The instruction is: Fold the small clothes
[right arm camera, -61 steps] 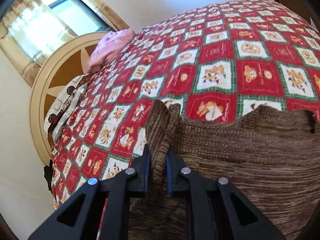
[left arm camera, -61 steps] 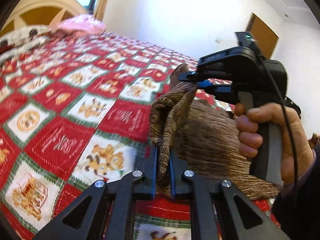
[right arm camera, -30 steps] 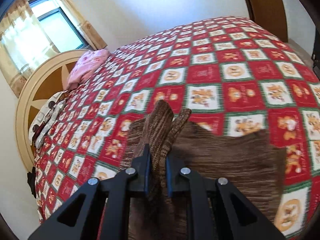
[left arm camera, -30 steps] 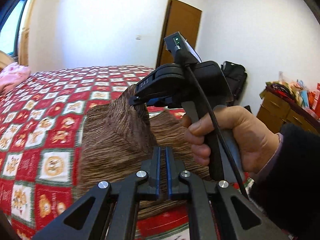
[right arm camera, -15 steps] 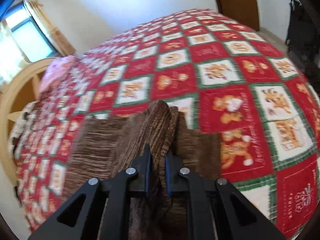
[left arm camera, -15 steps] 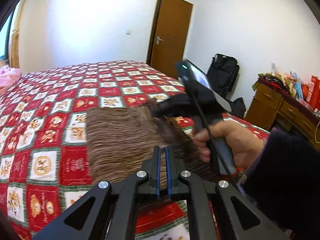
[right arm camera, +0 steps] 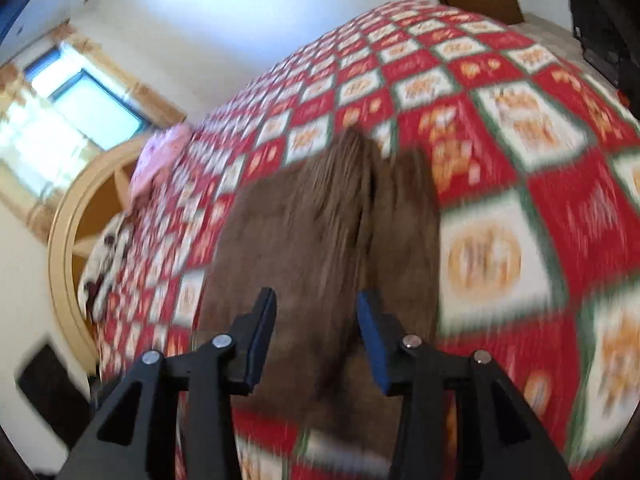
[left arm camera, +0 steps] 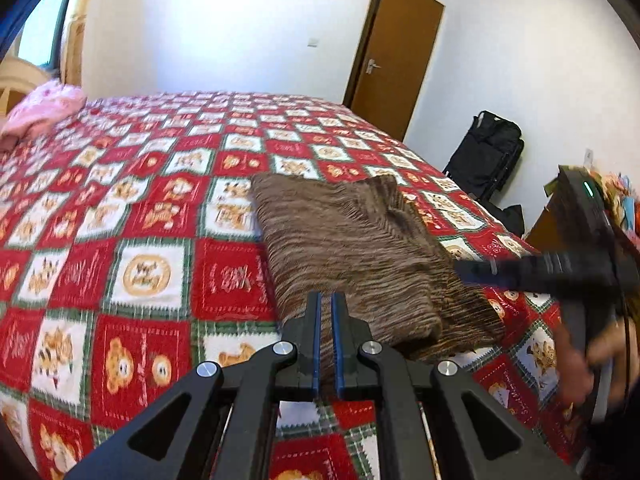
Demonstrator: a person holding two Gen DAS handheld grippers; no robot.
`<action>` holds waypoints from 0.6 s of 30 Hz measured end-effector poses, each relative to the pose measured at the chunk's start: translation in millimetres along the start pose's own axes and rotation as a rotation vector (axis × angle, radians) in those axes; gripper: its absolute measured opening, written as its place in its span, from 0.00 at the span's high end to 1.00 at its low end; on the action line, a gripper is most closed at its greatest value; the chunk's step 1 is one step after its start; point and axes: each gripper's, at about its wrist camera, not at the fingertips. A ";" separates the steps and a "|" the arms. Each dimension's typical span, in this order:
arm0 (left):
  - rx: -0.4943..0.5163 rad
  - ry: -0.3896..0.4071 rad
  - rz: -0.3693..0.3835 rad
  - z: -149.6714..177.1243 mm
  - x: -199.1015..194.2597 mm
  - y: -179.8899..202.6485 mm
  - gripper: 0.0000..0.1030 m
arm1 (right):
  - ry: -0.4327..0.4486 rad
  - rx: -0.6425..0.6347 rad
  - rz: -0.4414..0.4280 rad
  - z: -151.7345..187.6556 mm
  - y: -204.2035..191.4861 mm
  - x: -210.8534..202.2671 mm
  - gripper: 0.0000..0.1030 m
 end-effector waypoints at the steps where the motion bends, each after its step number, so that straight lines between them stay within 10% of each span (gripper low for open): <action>1: -0.013 -0.006 0.001 0.8 -0.4 -1.5 0.95 | -0.014 -0.011 0.000 9.2 -3.4 3.0 0.55; 14: -0.083 -0.012 -0.031 5.1 -21.7 -22.4 0.95 | -0.062 0.028 0.009 19.4 -12.3 49.7 0.55; 18: -0.087 -0.026 -0.025 3.8 -17.9 -22.4 0.95 | -0.083 0.046 -0.014 22.7 -4.9 47.9 0.87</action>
Point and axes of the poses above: each gripper's, at about its wrist camera, not at the fingertips, and x roughly the way its jaws point, y to its right, z to its underside, and after that the axes turned 1 degree about x, right-handed
